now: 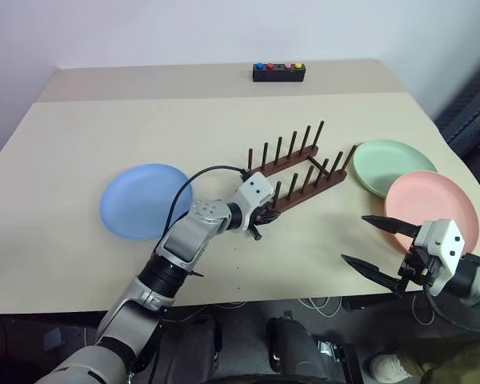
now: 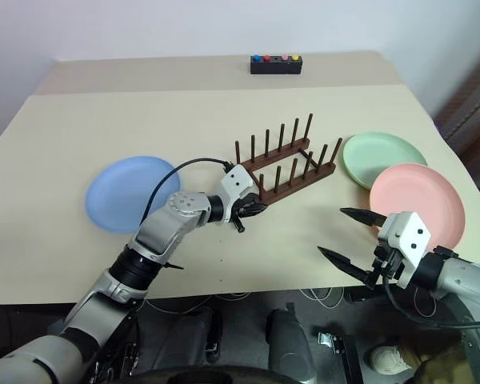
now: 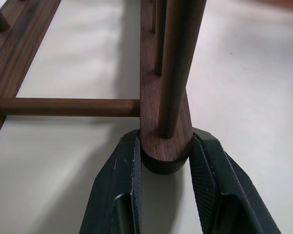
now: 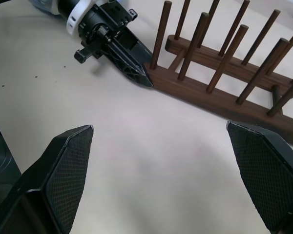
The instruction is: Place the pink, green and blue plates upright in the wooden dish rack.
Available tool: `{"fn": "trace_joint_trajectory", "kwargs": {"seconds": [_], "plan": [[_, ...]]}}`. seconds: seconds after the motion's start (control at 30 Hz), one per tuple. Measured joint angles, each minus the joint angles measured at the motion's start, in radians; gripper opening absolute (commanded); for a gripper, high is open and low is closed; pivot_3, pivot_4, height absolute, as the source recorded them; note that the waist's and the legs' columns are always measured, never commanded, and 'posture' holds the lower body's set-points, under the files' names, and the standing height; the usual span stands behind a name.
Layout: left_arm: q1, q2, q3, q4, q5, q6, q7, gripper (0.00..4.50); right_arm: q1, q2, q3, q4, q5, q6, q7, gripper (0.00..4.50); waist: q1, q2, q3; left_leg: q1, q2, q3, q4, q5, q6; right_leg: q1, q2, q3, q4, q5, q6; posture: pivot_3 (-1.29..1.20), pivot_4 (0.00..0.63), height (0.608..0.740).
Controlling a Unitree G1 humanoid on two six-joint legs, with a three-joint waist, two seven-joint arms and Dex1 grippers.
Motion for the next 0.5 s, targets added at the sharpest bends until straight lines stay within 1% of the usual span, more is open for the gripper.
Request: {"fn": "trace_joint_trajectory", "kwargs": {"seconds": [0.23,0.33,0.4,0.5], "plan": [[-0.029,0.127,0.075,0.07,-0.046,-0.104,-0.194,0.78,0.005,-0.002,-0.036,0.009,0.052,0.073,0.007,4.5,0.004,0.0,0.0,-0.001,0.0,0.0,0.0,0.0,0.0,-0.001,-0.001,0.0,0.0,0.0,0.0,0.0,0.15,0.74],[-0.062,0.165,0.093,0.143,-0.07,-0.196,-0.305,0.78,0.018,-0.003,-0.061,0.008,0.085,0.105,0.021,4.5,0.007,0.0,0.0,-0.003,-0.001,0.0,0.001,0.0,0.0,-0.001,-0.001,-0.001,-0.001,0.0,-0.001,0.0,0.15,0.74],[-0.107,0.191,0.108,0.226,-0.072,-0.293,-0.374,0.78,0.039,-0.004,-0.084,0.004,0.096,0.114,0.031,4.5,0.005,0.0,0.0,-0.003,-0.001,0.0,0.0,0.0,0.0,-0.001,-0.001,-0.001,-0.001,0.0,-0.001,0.0,0.15,0.74],[-0.149,0.205,0.131,0.309,-0.071,-0.406,-0.444,0.78,0.054,-0.004,-0.093,-0.003,0.098,0.124,0.036,4.5,0.003,0.0,0.0,-0.002,-0.001,0.0,0.0,0.0,0.0,-0.001,-0.001,-0.001,-0.001,0.0,0.0,0.0,0.15,0.74]]}}
